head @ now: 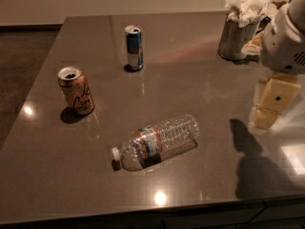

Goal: Pick water bottle

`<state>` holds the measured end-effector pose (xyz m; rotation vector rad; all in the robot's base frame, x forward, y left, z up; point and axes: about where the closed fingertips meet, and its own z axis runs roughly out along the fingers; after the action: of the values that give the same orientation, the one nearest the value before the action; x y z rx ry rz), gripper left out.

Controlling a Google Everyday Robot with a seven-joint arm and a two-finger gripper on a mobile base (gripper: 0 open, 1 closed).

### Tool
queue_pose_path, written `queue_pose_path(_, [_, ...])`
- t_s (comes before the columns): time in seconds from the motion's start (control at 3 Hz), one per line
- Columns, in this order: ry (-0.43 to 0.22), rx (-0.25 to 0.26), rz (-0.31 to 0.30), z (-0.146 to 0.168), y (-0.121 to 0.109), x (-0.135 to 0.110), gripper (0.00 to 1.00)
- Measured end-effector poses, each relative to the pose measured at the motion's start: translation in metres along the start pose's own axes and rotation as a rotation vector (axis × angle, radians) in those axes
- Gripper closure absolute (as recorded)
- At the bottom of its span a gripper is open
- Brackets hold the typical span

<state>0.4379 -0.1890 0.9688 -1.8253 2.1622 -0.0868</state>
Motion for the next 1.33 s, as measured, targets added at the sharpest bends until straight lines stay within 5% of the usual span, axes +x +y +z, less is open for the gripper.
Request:
queue_pose_path(0.67, [-0.057,-0.105,-0.208,0.054,0.025,-0.053,0.0])
queue_pose_path(1.33, [-0.074,-0.188,-0.337,0.104,0.039,-0.088,0.0])
